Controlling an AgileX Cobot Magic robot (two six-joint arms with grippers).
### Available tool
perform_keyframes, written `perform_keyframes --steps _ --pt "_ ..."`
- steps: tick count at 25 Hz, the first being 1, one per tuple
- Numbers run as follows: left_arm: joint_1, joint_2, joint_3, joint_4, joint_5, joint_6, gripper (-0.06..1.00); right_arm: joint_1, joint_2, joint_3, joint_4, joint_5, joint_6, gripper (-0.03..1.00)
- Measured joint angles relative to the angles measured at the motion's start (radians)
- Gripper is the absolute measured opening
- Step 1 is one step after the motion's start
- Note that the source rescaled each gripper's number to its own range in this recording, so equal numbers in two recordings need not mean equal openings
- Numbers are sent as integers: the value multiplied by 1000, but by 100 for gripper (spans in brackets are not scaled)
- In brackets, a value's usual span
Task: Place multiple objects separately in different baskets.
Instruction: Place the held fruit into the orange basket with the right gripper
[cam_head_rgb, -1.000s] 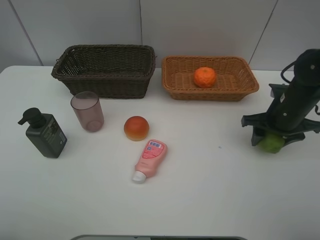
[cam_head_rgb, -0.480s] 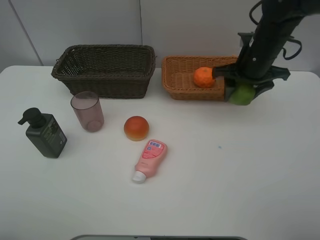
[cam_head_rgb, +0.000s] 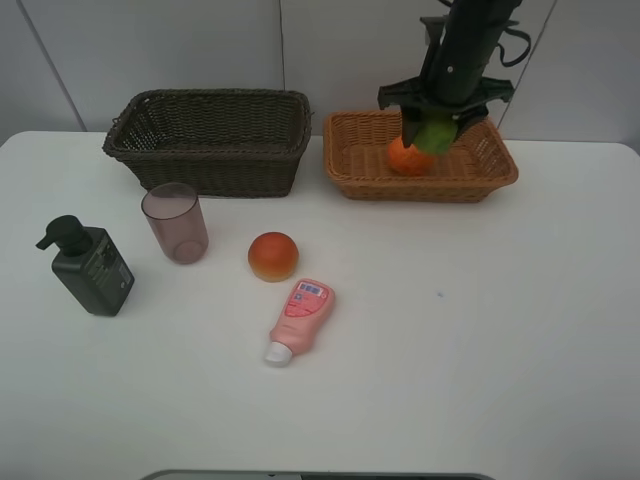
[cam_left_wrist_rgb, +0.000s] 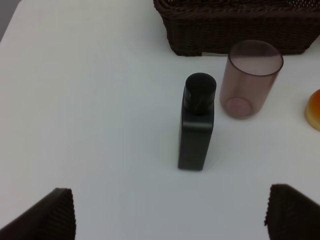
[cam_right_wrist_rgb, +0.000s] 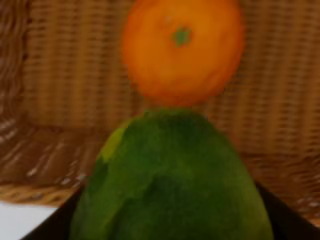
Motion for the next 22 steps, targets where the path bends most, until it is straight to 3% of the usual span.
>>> perform_keyframes --steps 9,20,22 --pt "0 0 0 0 0 0 98 -108 67 -11 -45 -108 0 5" --pt "0 0 0 0 0 0 98 -135 140 -11 -50 -179 0 5" --pt "0 0 0 0 0 0 98 -135 141 -11 -52 -179 0 14"
